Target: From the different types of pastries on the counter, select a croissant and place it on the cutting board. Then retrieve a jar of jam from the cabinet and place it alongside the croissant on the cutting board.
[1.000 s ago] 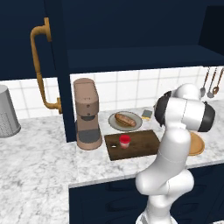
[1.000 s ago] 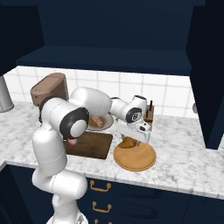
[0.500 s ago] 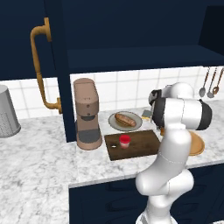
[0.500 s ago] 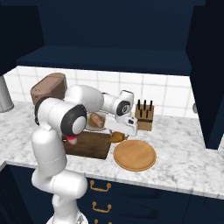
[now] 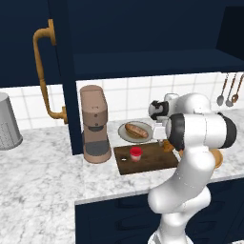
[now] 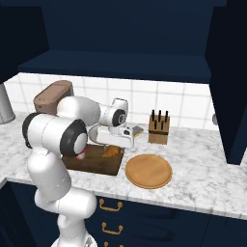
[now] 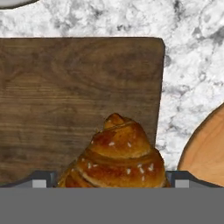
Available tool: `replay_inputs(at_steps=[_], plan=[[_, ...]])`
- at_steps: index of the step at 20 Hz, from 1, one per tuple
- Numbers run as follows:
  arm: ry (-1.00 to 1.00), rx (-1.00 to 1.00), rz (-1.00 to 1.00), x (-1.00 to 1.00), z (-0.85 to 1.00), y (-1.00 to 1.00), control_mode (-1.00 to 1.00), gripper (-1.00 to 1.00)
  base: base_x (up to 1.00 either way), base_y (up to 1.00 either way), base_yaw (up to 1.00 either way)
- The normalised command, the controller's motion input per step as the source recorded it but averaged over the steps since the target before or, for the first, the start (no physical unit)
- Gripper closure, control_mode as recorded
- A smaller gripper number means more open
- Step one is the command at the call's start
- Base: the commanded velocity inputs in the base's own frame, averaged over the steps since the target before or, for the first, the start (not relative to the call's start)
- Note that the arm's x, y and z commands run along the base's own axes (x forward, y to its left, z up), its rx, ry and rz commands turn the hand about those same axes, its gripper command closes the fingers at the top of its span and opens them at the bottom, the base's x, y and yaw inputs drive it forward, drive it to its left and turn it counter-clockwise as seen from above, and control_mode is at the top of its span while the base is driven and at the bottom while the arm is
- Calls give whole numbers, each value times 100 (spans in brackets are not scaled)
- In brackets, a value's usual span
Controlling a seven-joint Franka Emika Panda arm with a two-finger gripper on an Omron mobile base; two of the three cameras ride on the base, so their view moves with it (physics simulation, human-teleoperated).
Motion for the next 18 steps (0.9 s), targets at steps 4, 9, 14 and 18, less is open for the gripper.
replay_inputs(at_steps=[4, 9, 14, 18], plan=[[-1, 0, 14, -28, 8, 39, -100, 100, 0, 0, 0], [-1, 0, 15, 2, 1, 18, -100, 100, 0, 0, 0], [0, 0, 9, 39, -12, 9, -100, 100, 0, 0, 0], [0, 0, 7, 5, -9, 0, -100, 100, 0, 0, 0]])
